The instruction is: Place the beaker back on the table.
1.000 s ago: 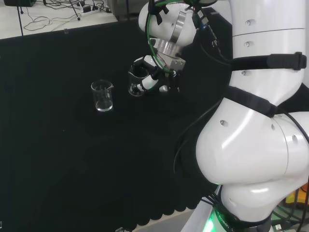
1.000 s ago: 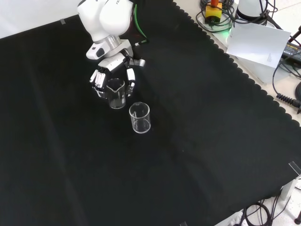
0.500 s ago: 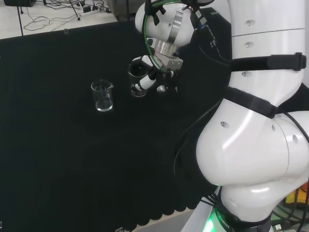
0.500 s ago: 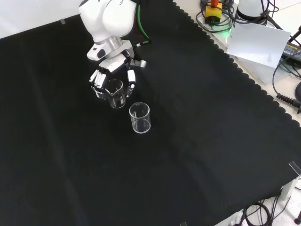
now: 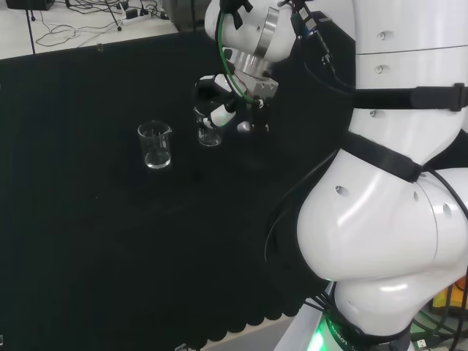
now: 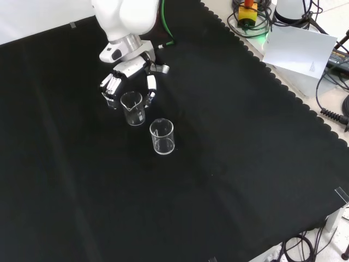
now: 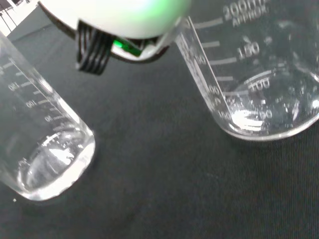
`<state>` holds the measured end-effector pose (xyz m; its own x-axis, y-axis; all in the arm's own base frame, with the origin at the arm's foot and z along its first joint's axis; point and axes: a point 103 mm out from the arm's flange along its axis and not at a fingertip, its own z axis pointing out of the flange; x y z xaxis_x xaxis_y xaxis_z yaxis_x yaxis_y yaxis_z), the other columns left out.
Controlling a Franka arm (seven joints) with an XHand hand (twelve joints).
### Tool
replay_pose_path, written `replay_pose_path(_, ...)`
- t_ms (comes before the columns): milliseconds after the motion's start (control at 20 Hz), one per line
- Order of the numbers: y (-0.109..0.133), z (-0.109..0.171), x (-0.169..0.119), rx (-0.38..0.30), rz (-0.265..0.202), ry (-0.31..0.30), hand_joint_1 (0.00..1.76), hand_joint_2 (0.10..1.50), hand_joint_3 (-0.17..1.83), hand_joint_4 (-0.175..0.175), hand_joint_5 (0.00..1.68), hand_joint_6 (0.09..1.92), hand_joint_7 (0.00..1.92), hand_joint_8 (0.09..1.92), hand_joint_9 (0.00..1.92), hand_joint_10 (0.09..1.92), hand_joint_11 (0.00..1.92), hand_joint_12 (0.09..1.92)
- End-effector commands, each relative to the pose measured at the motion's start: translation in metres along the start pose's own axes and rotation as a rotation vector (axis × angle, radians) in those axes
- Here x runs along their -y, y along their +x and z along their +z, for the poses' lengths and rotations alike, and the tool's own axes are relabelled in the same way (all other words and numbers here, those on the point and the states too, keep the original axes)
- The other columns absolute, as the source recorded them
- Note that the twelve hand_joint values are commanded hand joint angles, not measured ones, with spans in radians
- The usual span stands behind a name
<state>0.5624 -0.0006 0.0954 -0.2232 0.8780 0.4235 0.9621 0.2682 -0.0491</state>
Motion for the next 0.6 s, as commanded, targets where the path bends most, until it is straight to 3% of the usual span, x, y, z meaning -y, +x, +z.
replay_pose_path(50, 0.013, -0.032, 0.015, 0.025, 0.016, -0.020, 0.95, 0.54, 0.64, -0.066, 0.38, 0.57, 0.43, 0.76, 0.47, 0.68, 0.13, 1.41)
replay_pose_path(600, 0.047, -0.094, 0.063, 0.088, 0.032, -0.061, 0.94, 0.55, 0.62, -0.067, 0.40, 0.51, 0.44, 0.76, 0.49, 0.69, 0.15, 1.42)
